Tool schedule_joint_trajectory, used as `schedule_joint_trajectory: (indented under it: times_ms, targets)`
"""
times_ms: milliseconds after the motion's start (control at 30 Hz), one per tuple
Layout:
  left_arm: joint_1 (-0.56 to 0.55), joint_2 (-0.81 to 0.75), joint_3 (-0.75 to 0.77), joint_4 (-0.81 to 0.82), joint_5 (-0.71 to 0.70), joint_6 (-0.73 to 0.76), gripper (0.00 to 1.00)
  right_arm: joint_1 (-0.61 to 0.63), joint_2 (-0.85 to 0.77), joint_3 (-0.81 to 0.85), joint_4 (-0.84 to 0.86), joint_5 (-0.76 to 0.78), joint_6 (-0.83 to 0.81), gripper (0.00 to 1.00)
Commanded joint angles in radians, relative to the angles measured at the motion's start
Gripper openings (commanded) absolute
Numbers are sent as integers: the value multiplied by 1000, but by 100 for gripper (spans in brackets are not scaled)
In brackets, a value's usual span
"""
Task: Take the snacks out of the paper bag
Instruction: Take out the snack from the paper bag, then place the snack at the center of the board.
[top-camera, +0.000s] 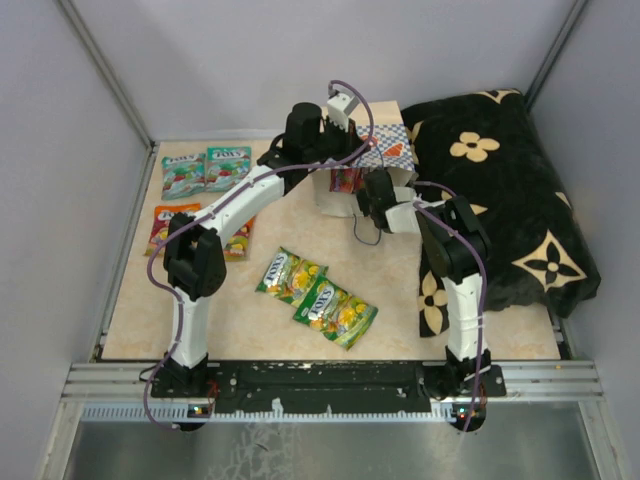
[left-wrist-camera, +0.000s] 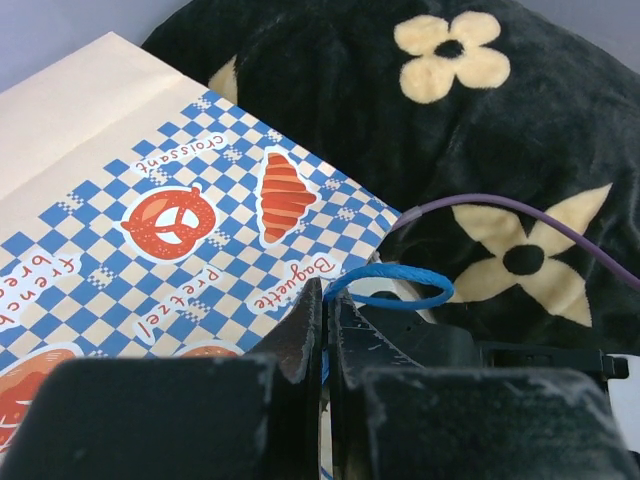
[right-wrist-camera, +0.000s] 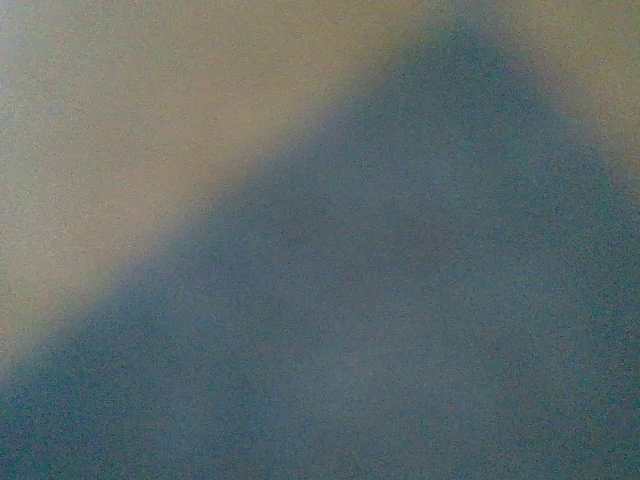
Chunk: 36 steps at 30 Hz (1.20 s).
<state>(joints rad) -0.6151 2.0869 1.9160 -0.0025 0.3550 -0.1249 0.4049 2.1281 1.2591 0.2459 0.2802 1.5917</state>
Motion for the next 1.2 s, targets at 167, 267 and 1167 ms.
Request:
schedule_joint_trajectory:
  times_ms: [167, 267, 1167]
  targets:
    - [14, -28, 50, -55, -10, -10, 0, 15, -273, -190, 190, -74, -265, 0]
    - [15, -31, 47, -67, -23, -9, 0, 15, -502, -297, 127, -203, -373, 0]
    - [23, -47, 18, -17, 30, -57, 0, 39, -1112, -487, -382, -287, -763, 79]
